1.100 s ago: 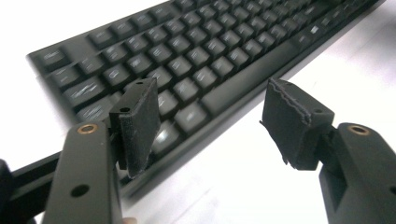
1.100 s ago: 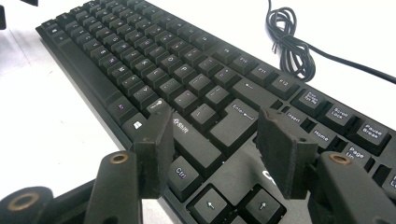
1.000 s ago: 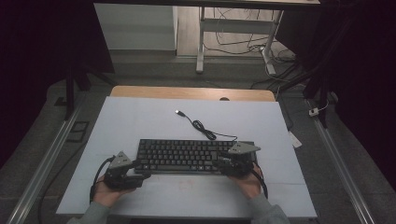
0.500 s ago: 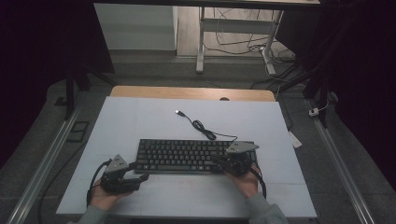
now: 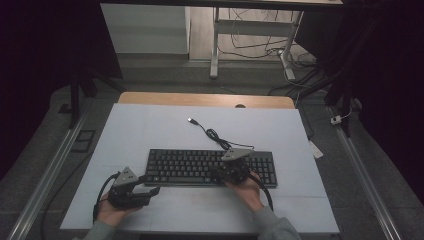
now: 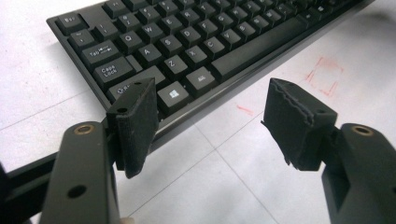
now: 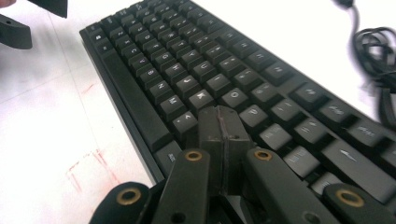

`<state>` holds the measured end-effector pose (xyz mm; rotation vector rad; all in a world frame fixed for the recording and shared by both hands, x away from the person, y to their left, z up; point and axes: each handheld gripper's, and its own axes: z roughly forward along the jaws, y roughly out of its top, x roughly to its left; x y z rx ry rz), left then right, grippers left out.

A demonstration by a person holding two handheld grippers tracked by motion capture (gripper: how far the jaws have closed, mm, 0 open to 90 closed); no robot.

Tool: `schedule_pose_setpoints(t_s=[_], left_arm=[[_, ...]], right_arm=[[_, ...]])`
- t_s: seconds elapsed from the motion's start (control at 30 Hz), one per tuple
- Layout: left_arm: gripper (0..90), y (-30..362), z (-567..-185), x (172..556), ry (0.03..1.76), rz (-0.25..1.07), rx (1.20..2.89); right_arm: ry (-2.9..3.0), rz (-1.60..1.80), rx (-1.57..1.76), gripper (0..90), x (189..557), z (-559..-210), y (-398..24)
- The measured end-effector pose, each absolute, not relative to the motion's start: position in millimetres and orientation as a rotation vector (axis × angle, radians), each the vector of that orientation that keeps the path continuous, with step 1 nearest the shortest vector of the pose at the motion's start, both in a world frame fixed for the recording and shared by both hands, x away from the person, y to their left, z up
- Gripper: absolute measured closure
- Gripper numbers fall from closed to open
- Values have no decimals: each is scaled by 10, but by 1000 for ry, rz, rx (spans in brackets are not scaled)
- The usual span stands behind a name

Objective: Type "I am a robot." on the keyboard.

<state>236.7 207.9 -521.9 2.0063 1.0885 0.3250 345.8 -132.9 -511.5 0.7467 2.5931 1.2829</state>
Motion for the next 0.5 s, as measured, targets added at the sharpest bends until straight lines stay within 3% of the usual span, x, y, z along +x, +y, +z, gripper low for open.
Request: schedule_pose_setpoints(t_s=[0.5], left_arm=[[347, 2104, -5243, 2343, 1109, 325, 2008]], right_arm=[[2640, 1205, 691, 897, 3448, -5174, -1167]])
